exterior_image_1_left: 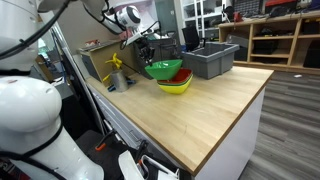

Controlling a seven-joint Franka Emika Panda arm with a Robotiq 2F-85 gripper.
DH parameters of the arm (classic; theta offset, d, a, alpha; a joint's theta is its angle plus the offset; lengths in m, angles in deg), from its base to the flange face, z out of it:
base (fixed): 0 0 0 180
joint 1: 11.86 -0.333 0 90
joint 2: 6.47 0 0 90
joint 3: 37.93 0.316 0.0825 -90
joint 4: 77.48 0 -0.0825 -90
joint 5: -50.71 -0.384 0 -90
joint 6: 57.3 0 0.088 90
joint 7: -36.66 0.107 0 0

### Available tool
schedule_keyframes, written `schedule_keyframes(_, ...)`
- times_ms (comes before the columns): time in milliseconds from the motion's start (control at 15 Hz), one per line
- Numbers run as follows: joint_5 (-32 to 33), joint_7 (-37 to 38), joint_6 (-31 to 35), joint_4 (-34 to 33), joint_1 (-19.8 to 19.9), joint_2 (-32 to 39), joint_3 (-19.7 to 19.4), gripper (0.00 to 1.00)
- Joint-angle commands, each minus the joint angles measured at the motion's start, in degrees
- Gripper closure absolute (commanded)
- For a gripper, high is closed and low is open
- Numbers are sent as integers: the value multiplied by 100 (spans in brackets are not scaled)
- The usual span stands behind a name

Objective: Remove the green bowl from the stacked bowls

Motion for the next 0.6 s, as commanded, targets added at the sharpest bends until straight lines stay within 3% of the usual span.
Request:
schedule_keyframes(0,228,120,-458,74,-272,-256,138,99)
schedule_keyframes(533,197,58,-695,169,-622,-269,532,99)
